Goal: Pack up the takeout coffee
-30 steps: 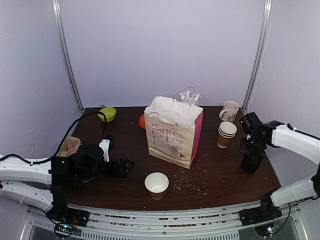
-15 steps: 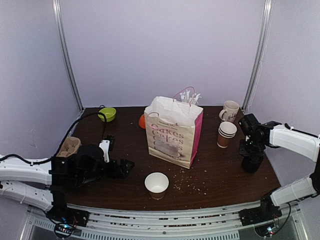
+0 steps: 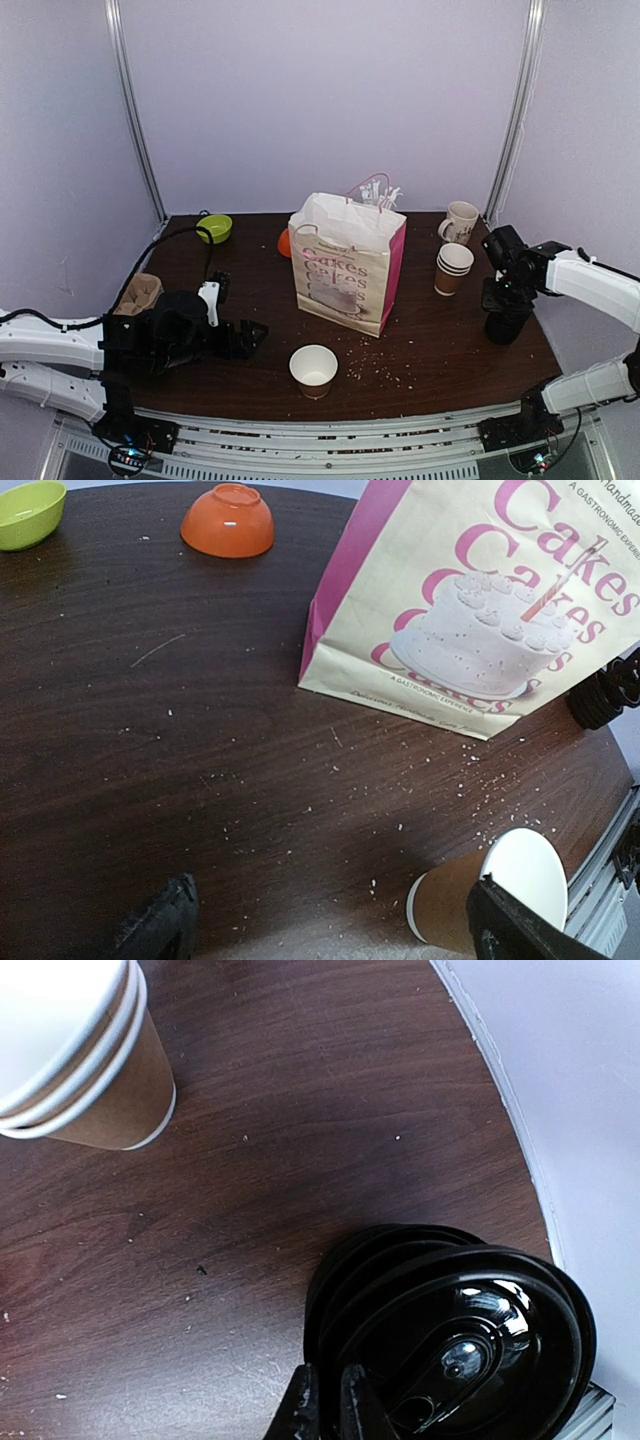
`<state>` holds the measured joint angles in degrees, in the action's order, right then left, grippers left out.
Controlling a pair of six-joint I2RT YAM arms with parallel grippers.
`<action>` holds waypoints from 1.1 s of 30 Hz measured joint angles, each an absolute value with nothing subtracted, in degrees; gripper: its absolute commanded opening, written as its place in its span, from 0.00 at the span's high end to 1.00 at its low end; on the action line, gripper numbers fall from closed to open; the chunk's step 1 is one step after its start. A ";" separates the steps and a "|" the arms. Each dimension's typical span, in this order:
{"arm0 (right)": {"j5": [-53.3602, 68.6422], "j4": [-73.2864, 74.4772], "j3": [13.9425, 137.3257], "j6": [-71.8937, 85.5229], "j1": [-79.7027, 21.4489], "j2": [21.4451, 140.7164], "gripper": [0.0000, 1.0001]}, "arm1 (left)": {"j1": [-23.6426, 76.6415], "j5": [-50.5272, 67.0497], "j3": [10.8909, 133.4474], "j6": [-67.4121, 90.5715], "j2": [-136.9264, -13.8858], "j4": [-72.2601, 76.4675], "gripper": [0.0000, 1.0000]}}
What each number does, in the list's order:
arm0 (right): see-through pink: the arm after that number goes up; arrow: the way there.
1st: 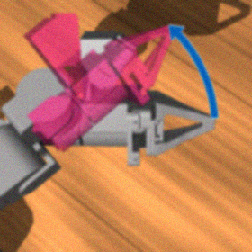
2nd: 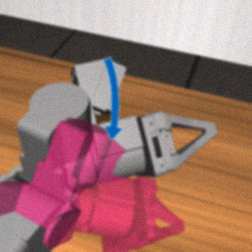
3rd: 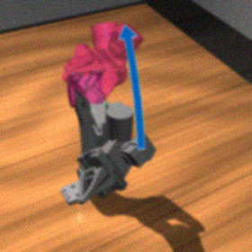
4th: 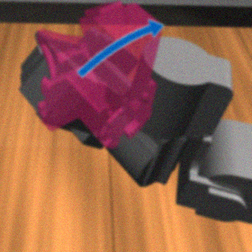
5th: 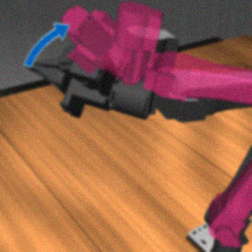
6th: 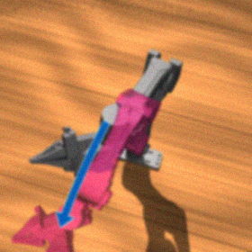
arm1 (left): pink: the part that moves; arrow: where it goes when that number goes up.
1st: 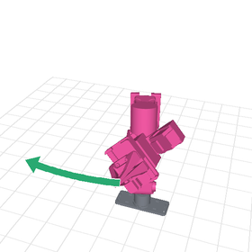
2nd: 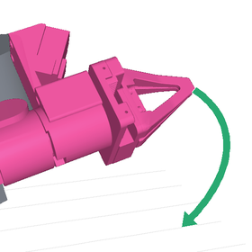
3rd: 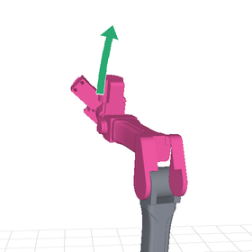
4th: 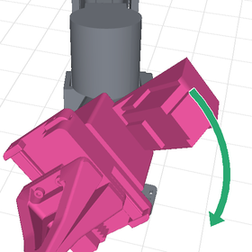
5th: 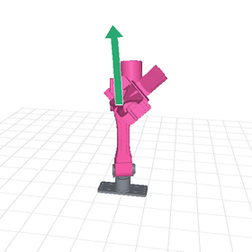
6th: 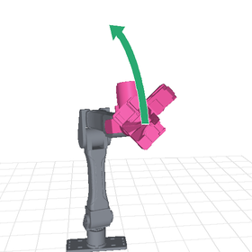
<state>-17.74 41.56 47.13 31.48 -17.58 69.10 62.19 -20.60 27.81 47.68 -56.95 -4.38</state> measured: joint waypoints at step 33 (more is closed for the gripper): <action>31.64 6.31 61.91 31.38 -65.14 63.70 1.00 | 62.17 3.55 32.99 15.49 -38.13 13.32 0.03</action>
<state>31.64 6.31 61.91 31.38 -65.14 63.70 62.17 3.55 32.99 15.49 -38.13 13.32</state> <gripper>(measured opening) 0.048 0.971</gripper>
